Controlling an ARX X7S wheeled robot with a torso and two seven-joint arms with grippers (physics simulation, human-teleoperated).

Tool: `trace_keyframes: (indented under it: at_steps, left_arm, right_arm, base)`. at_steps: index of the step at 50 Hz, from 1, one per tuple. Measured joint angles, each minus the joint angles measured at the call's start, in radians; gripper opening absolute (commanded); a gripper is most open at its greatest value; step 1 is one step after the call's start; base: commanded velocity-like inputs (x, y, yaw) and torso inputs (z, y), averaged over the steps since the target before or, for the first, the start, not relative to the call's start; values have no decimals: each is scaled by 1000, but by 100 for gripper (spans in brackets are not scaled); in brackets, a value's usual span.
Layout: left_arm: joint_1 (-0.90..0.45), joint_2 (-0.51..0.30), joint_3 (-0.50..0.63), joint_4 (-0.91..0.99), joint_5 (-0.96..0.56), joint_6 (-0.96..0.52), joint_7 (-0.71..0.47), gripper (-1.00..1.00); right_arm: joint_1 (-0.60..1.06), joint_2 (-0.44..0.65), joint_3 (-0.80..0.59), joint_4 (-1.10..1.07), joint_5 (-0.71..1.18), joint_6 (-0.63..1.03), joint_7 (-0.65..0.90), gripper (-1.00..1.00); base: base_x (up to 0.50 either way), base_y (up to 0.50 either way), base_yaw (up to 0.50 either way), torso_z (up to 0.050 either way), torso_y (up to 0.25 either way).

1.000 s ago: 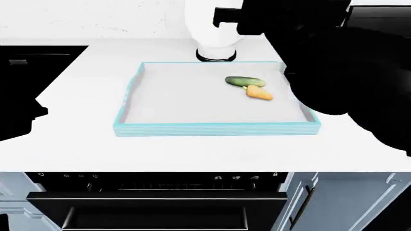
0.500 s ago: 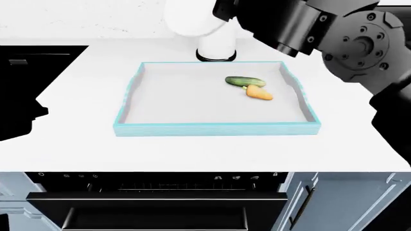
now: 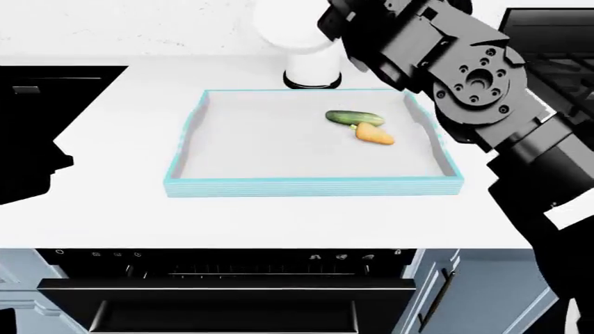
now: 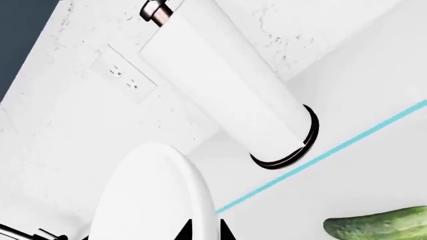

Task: Place the two vegetables and bowl onto the tray for setting up a vegetable dip station.

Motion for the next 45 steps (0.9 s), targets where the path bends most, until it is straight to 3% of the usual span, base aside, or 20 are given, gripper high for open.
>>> trace_keyframes:
  at_steps: [45]
  left_arm:
    - [4, -7, -4, -1, -4, 8, -6, 100]
  right_arm:
    - [8, -223, -25, 391, 58, 72, -71, -100]
  base:
    - [0, 0, 0, 0, 0]
